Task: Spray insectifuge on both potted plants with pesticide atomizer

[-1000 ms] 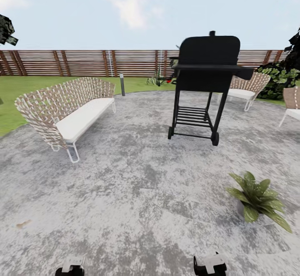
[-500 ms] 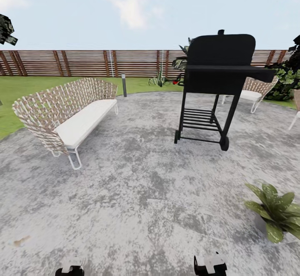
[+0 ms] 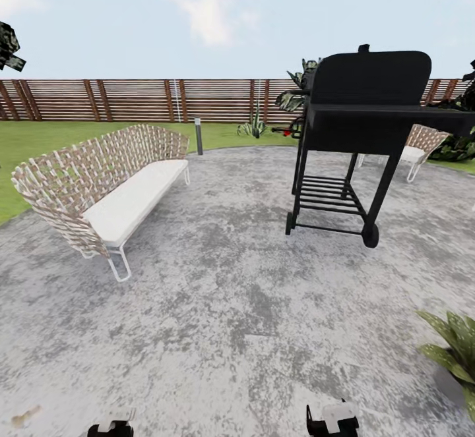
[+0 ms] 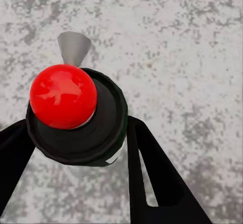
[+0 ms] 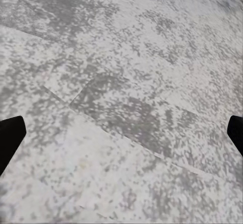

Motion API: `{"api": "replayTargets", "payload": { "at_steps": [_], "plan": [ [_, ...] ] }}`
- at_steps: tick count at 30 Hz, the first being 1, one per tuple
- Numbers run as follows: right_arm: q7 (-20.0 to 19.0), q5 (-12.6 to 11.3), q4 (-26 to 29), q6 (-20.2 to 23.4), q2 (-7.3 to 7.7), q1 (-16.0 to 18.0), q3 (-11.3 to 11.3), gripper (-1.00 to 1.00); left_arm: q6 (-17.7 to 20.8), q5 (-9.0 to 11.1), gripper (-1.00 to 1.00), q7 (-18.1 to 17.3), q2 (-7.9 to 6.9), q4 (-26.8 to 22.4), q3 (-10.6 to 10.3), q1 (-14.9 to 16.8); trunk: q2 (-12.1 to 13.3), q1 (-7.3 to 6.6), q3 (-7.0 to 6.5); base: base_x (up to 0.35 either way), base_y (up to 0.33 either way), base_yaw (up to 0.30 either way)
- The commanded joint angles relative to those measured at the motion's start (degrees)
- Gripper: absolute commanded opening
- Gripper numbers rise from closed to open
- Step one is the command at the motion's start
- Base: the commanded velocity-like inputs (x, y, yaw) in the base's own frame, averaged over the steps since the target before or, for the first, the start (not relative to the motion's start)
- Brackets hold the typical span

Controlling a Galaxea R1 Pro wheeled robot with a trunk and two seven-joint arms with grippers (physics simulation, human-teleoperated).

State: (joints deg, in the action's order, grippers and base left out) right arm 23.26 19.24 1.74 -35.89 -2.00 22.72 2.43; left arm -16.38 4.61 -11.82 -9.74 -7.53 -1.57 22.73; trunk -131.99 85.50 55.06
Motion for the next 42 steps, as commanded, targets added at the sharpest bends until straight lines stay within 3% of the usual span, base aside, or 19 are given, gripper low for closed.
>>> {"api": "replayTargets", "payload": {
  "at_steps": [1,34,42],
  "plan": [
    [0.62,0.37,-0.07,0.03,-0.01,0.04,0.22,1.0,-0.11,0.49,-1.0,-0.31,-0.02,0.06,-0.13,0.04,-0.02,0.02,0.05,0.306,0.152,0.0],
    [0.39,0.65,-0.15,0.07,-0.02,0.04,0.3,1.0,-0.11,0.49,-1.0,-0.31,0.33,0.23,-0.19,0.04,-0.02,0.02,0.05,0.312,0.139,0.0],
    [0.39,0.63,-0.16,0.07,-0.02,0.04,0.3,1.0,-0.14,0.49,-1.0,-0.31,0.26,0.23,-0.19,0.04,-0.02,0.02,0.05,0.321,0.119,-0.147]
  ]
}}
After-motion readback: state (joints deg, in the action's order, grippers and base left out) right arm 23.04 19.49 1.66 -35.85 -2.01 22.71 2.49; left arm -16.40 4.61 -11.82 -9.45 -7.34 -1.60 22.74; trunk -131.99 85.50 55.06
